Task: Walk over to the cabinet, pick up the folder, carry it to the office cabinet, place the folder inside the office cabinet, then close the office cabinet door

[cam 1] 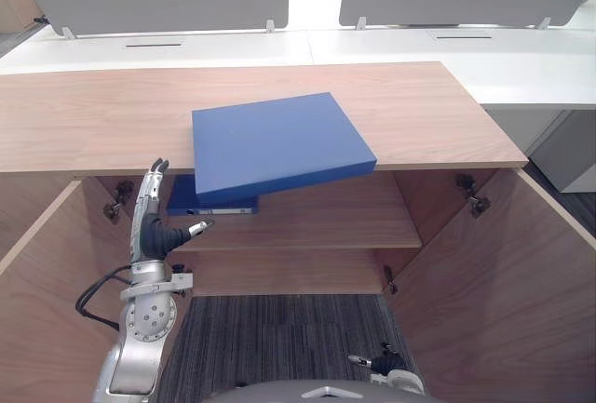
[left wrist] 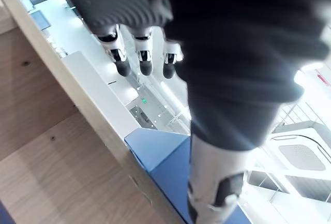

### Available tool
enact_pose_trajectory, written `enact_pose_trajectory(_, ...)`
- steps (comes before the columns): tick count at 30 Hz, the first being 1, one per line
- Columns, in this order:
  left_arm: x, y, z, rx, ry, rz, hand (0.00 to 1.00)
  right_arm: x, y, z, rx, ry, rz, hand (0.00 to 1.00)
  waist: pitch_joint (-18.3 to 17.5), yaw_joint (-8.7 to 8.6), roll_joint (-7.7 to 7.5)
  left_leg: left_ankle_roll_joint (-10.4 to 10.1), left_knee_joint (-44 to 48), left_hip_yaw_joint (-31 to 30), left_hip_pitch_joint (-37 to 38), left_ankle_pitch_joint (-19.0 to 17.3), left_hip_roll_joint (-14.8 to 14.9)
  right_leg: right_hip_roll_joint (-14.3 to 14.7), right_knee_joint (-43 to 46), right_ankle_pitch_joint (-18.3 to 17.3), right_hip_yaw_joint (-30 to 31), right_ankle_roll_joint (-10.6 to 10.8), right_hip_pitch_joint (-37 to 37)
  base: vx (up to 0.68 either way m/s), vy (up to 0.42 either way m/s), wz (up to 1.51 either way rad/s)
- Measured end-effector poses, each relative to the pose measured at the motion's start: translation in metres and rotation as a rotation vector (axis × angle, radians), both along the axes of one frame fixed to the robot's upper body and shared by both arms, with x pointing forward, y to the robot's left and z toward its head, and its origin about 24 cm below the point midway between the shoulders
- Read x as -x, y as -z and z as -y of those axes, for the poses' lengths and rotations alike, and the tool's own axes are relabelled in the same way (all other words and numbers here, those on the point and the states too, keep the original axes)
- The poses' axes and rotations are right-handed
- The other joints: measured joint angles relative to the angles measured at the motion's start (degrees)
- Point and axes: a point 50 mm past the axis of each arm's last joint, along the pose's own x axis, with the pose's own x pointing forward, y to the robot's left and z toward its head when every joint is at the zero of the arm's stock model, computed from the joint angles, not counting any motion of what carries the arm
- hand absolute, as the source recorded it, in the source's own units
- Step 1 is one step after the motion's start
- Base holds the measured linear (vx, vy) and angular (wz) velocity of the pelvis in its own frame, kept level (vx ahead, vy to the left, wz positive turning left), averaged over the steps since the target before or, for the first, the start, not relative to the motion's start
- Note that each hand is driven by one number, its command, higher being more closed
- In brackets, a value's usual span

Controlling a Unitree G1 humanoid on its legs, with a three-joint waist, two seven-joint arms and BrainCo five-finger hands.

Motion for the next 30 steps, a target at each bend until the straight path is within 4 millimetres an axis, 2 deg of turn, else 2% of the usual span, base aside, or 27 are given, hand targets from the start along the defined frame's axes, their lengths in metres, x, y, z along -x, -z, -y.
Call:
enact_pose_trajectory(5,-0.002,-0.012,0.012,-0.129,0.047,0.063,0.00,0.001,0.001,0.001,0.006,-0.018,-0.012,0.00,-0.08,-0.21,0.13,0.14,-0.04,0.00,0.15,0.09,-0.23,-0.13,-0.07,0.02,0.27,-0.43,0.01,-0.03,-0.006,-0.02)
enact_pose_trajectory(13,-0.012,-0.019,0.031,-0.337,0.120,0.110,0.00,-0.002,0.001,0.001,0.006,-0.021,-0.013,0.00,-0.12,-1.39,0.14,0.24,-0.09,0.02,0.24,0.17,-0.44,-0.20,-0.74,0.26,0.77,-0.64,0.00,-0.02,-0.004,-0.02)
enact_pose_trajectory(24,-0.037,-0.008,0.050,-0.512,0.135,0.076,0.00,-0.005,0.001,0.001,0.006,-0.024,-0.020,0.00,-0.21,-2.45,-0.01,0.26,-0.14,-1.59,0.23,0.13,-0.62,-0.08,-2.26,1.73,2.02,-0.65,-0.12,0.00,-0.010,-0.07)
enact_pose_trajectory(30,-0.043,-0.002,0.050,-0.574,0.116,0.049,0.00,-0.006,0.001,0.001,0.004,-0.022,-0.015,0.00,-0.39,-3.64,-0.22,0.25,-0.15,-1.51,0.26,0.14,-0.59,-0.08,-2.28,1.84,2.10,-0.62,-0.14,-0.02,-0.007,0.00)
